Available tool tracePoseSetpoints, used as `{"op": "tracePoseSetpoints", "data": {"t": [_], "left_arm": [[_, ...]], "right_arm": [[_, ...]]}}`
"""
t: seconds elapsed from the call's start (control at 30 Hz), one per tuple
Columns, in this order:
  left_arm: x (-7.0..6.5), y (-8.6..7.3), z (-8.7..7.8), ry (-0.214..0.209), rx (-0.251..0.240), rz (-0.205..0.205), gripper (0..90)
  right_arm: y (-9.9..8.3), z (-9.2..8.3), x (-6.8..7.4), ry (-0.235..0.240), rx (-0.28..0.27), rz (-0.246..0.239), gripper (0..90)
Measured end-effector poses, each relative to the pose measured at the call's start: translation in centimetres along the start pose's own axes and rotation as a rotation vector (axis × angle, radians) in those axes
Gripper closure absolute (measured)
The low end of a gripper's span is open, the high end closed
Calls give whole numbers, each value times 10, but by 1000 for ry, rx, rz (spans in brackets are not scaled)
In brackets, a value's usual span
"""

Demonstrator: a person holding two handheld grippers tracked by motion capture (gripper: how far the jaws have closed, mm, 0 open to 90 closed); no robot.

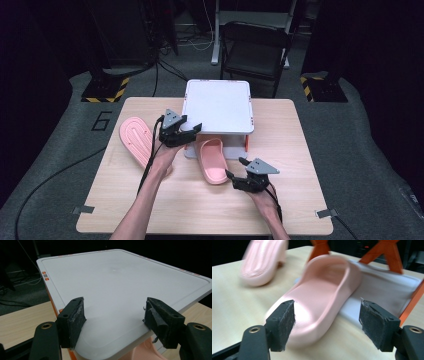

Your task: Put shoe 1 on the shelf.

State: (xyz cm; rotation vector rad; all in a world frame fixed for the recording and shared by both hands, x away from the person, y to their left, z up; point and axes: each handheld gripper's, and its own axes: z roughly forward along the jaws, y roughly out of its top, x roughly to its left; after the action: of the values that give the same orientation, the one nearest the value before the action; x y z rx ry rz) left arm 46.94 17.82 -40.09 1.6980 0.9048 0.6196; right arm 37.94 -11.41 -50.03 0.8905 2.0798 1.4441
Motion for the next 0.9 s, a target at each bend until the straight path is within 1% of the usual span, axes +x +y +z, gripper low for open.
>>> {"op": "tracePoseSetpoints", "data": {"t": [0.03, 0.07, 0.1, 0.2, 0.23, 0.27, 0.3, 0.37, 0.4, 0.43, 0.47, 0.5, 0.53, 0.57, 0.6, 0.63, 0.67, 0.7, 0.73, 0.77, 0.83, 0.87, 0.9], "left_arm": [[0, 0, 0, -2, 2, -1, 322], [-1, 0, -1, -1, 0, -3, 321], [1, 0, -1, -7, 5, 3, 321], [0, 0, 0, -4, -1, -1, 322], [0, 0, -1, -4, 2, -1, 321], [0, 0, -1, -4, 2, -1, 322], [0, 0, 0, -3, -1, -4, 321], [0, 0, 0, -3, 0, -2, 321], [0, 0, -1, -3, 1, -1, 321], [0, 0, -1, -3, 1, 0, 321], [0, 0, -1, -3, 3, 0, 321], [0, 0, -1, -3, 2, -1, 322], [0, 0, 0, -2, 1, -2, 321], [0, 0, 0, -2, 1, -2, 322], [0, 0, 0, -3, 0, -1, 321], [0, 0, 0, -3, 1, -1, 322], [0, 0, 0, -3, 0, -1, 321], [0, 0, -1, -4, 1, -1, 322], [0, 0, -1, -4, 1, -1, 321], [1, 0, -1, -9, 9, 1, 321], [0, 0, 0, -5, 1, -1, 322], [0, -1, 0, -5, 0, -2, 322], [0, -1, 0, -3, -2, -4, 321]], "right_arm": [[0, 0, 0, 0, 0, 0, 281], [-3, -6, 1, 20, 0, -10, 275], [-10, -15, 4, 33, 1, -40, 259], [-14, -17, 4, 42, 10, -44, 258], [-18, -13, 6, 49, 33, -47, 258], [-18, -13, 6, 49, 33, -47, 258], [-19, -6, 9, 62, 58, -53, 269], [-19, -3, 11, 59, 67, -56, 276], [-18, 8, 14, 49, 91, -69, 317], [-18, 8, 14, 49, 91, -69, 317], [-18, 12, 15, 38, 89, -80, 322], [-15, 20, 17, 40, 107, -73, 334], [-13, 24, 17, 43, 114, -82, 337], [-13, 24, 17, 43, 114, -82, 337], [-9, 33, 20, 27, 116, -91, 361], [-8, 38, 20, 29, 113, -98, 362], [-5, 43, 20, 25, 123, -93, 362], [-4, 49, 21, 20, 120, -86, 364], [-2, 55, 21, 22, 123, -85, 366], [0, 60, 21, 22, 123, -70, 369], [3, 71, 21, 31, 132, -61, 365], [3, 71, 21, 31, 132, -61, 365], [5, 76, 21, 28, 130, -66, 365]]}}
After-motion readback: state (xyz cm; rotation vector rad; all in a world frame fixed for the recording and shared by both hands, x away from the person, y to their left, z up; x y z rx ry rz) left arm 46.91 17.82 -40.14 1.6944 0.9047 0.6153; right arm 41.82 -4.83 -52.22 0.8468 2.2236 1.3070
